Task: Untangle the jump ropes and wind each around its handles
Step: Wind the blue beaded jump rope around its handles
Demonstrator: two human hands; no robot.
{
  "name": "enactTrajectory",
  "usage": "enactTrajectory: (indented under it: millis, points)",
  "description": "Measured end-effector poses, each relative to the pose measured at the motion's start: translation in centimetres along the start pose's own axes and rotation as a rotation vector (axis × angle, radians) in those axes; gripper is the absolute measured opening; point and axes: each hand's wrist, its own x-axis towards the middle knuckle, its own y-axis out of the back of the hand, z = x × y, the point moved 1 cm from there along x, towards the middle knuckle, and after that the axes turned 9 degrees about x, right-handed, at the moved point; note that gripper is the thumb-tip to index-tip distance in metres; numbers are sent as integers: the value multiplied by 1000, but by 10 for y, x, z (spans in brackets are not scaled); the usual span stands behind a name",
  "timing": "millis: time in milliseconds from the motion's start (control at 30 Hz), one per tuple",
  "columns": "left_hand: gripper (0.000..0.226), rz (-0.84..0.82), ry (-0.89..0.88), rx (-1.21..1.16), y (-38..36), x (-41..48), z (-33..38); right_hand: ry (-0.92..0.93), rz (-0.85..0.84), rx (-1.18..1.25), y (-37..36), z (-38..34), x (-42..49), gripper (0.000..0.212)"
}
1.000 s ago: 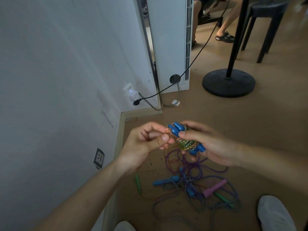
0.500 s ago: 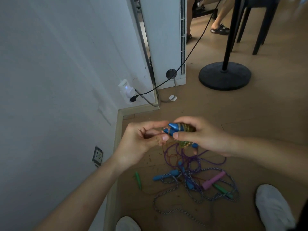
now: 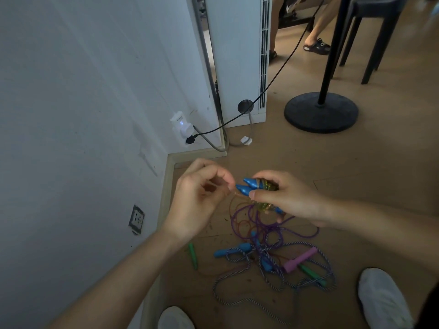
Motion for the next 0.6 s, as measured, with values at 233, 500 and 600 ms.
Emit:
enactTrajectory:
  millis: [233,500,600]
  points:
    - [13,98,151,-179,5,-2,-9,-134,96,429,0,2,5,24]
    - [6,68,290,-274,6,0,-3,-46,140,325,2,10,2,25]
    - [21,90,356,-295,3,3,-5,-1,141,251,1,9,-1,26]
